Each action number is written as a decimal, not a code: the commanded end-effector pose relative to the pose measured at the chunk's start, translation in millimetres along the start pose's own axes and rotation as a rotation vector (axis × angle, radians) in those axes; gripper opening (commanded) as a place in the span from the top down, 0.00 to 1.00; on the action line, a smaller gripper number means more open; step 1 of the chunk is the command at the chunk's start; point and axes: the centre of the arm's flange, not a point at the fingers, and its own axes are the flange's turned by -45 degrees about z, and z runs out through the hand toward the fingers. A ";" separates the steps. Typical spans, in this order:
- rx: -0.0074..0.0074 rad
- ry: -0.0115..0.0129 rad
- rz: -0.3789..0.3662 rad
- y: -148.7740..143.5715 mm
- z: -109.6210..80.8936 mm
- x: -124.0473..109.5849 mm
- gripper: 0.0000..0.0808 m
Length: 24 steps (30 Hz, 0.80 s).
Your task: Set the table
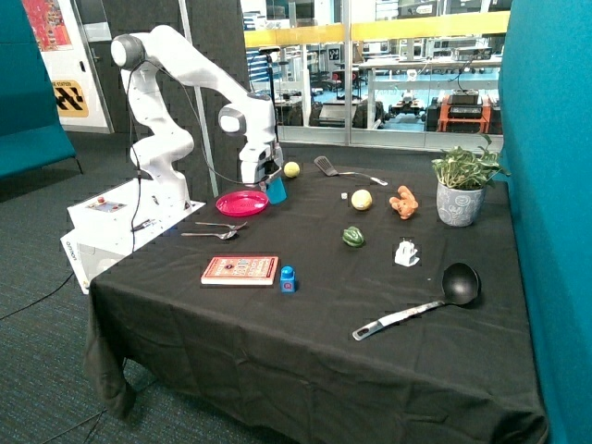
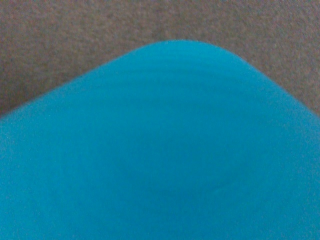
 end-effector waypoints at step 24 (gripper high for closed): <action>-0.0021 -0.0014 -0.012 6.3 25.2 2.9 1.00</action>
